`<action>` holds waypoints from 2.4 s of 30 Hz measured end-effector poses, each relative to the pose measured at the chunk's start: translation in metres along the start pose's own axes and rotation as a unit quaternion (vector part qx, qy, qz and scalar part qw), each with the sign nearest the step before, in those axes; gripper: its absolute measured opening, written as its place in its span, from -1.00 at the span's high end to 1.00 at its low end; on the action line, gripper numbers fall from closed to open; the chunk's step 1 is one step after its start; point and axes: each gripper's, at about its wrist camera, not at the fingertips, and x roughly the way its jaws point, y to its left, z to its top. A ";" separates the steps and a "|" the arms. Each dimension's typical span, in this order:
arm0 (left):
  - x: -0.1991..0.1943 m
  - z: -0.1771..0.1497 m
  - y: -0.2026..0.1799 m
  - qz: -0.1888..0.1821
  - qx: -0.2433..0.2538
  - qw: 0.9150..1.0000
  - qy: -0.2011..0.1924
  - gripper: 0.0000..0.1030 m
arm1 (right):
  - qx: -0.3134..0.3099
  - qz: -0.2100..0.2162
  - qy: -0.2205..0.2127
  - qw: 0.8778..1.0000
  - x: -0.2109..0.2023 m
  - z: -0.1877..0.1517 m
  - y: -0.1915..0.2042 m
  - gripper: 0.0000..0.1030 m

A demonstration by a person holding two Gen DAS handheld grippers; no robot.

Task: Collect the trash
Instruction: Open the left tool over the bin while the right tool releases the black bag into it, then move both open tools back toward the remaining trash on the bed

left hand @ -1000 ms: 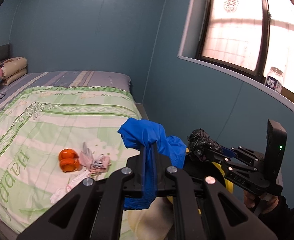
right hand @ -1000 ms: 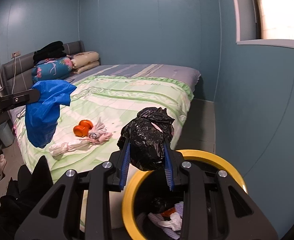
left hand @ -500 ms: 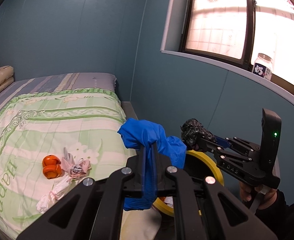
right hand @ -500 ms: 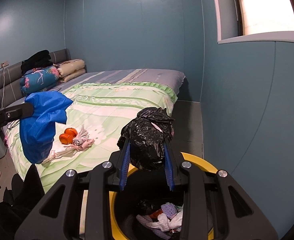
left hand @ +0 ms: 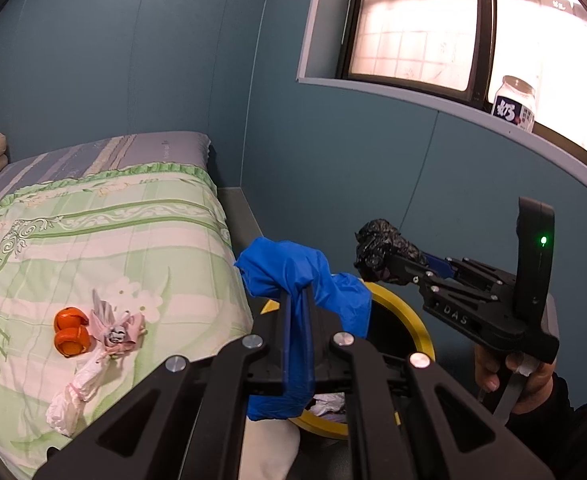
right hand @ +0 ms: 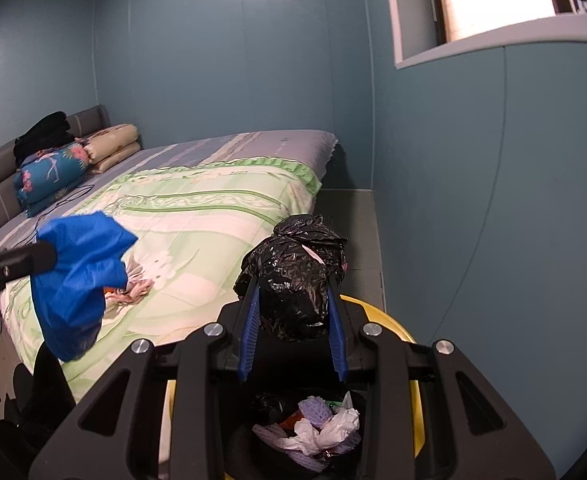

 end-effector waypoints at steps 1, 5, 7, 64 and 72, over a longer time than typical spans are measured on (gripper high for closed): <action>0.005 -0.001 -0.001 -0.001 -0.001 1.000 0.004 0.91 | 0.004 -0.001 0.002 1.000 0.002 0.000 -0.002 0.44; 0.020 -0.004 -0.001 -0.006 -0.006 1.000 0.018 0.91 | 0.013 -0.006 0.015 1.000 0.009 -0.003 -0.005 0.44; 0.029 -0.006 -0.002 -0.006 -0.007 1.000 0.026 0.91 | 0.017 -0.008 0.021 1.000 0.014 -0.003 -0.004 0.44; 0.079 -0.028 0.001 -0.027 -0.030 0.997 0.069 -0.42 | 0.085 -0.027 0.035 0.995 0.027 -0.016 -0.042 -0.06; 0.047 -0.021 0.030 0.006 -0.050 0.998 0.036 -0.58 | 0.070 0.008 -0.008 0.997 0.013 0.000 -0.021 -0.53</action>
